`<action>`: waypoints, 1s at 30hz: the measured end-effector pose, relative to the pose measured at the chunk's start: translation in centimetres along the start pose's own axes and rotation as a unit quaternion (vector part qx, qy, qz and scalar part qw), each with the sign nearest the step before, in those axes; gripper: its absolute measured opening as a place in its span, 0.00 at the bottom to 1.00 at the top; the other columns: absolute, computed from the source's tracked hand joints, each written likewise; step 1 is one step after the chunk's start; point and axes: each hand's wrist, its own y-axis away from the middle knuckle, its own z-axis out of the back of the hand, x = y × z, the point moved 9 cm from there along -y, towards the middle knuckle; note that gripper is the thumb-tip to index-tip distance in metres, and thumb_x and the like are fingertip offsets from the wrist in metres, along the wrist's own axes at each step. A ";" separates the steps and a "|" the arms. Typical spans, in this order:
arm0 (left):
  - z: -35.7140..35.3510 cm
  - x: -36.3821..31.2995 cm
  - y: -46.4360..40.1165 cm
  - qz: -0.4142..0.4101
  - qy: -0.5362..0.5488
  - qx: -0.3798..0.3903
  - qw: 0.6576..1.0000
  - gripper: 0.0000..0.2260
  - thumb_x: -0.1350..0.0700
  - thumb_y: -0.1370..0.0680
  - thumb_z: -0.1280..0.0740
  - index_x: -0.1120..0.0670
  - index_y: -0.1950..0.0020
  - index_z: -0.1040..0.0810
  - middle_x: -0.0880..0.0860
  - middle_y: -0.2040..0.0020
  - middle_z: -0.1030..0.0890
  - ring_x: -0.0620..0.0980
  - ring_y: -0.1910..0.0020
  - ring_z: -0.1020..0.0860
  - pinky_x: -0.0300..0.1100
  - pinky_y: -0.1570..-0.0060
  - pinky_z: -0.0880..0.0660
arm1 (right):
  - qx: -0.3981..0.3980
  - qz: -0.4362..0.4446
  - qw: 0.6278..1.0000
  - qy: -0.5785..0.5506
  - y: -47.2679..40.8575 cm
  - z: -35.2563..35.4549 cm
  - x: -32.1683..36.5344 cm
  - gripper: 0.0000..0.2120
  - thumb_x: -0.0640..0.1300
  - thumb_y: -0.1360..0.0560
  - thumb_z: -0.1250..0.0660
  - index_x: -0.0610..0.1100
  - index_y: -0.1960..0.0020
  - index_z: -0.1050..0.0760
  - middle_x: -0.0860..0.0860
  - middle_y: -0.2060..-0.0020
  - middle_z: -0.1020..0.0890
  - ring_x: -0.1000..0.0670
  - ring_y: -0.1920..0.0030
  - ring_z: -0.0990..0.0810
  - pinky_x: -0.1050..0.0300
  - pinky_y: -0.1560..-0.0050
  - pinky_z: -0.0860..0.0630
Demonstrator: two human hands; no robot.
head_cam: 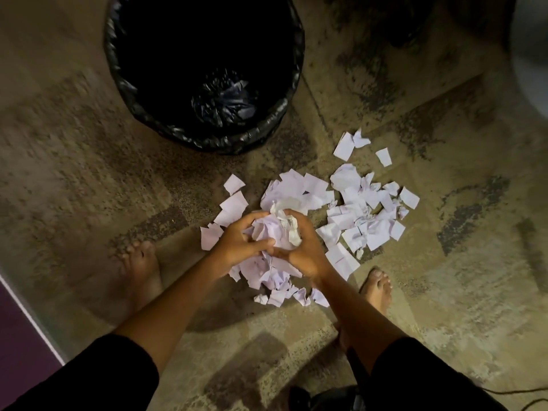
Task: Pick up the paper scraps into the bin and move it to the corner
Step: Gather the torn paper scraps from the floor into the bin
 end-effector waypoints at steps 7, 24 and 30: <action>3.1 -8.0 4.8 -0.032 0.040 -0.012 0.999 0.26 0.62 0.25 0.20 0.39 0.33 0.20 0.48 0.37 0.13 0.50 0.36 0.15 0.51 0.40 0.15 | 0.003 0.083 0.996 -0.013 3.0 1.0 11.2 0.39 0.47 0.36 0.14 0.72 0.35 0.28 0.56 0.35 0.23 0.59 0.33 0.21 0.49 0.32 0.18; 14.7 -27.2 10.0 -0.142 0.150 -0.144 0.968 0.24 0.61 0.20 0.27 0.49 0.24 0.24 0.50 0.35 0.16 0.49 0.40 0.14 0.45 0.47 0.14 | 0.041 0.157 0.979 -0.123 -0.4 2.0 32.8 0.44 0.42 0.35 0.13 0.61 0.25 0.28 0.47 0.27 0.24 0.44 0.28 0.21 0.36 0.32 0.19; 15.6 -26.0 5.6 -0.082 0.346 -0.123 0.926 0.24 0.48 0.14 0.35 0.55 0.19 0.32 0.62 0.21 0.28 0.61 0.27 0.22 0.53 0.38 0.17 | 0.043 0.053 0.971 -0.228 -4.2 1.2 32.4 0.47 0.38 0.31 0.18 0.51 0.18 0.37 0.45 0.31 0.18 0.43 0.36 0.14 0.37 0.30 0.20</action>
